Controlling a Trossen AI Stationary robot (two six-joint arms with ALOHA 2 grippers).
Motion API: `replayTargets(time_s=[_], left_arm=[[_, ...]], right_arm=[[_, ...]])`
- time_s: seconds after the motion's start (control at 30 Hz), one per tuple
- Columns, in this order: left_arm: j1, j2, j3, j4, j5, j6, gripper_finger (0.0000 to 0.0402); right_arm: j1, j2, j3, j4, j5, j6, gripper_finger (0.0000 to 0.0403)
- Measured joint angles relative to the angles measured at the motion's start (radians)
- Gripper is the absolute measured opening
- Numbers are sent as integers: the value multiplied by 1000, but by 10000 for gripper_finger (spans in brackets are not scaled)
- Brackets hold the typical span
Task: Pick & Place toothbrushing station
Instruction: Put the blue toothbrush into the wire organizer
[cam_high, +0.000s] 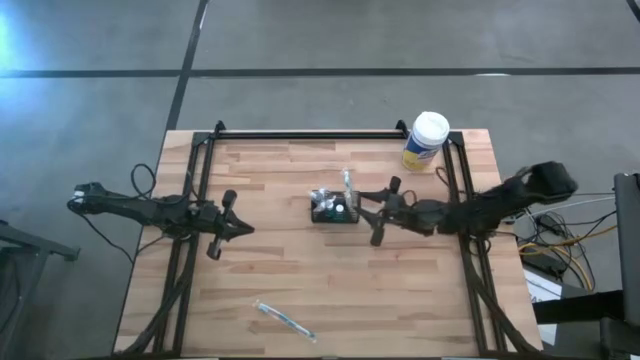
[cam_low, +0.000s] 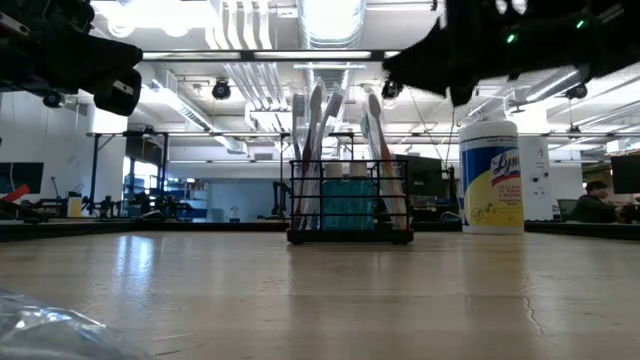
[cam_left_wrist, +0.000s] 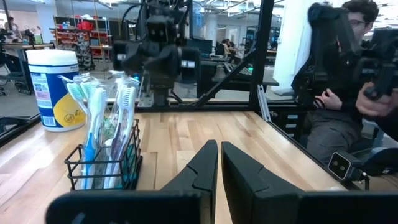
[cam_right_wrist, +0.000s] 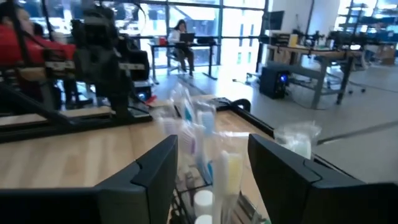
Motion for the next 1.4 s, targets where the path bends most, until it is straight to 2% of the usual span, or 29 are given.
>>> replayTargets(time_s=[0.17,0.33,0.5,0.8,1.07,1.2,1.4], left_arm=[[0,0,0,-2,29,-7,26],[0,0,-1,-9,28,-7,26],[0,0,-10,-9,26,-7,26],[0,0,-15,-9,25,-1,26],[0,0,-15,-8,22,-26,26],[0,0,-16,-10,20,-53,26],[-3,29,-17,-29,54,-98,21]], right_arm=[[69,-228,-5,-240,0,-26,171],[175,-455,-21,-438,-1,-79,102],[272,-675,-89,-470,-46,-137,22],[304,-1039,-289,-463,-47,-96,9],[304,-1198,-409,-481,-48,-74,8],[304,-1216,-408,-564,-47,-23,8],[304,-1194,-408,-596,-46,-24,8]])
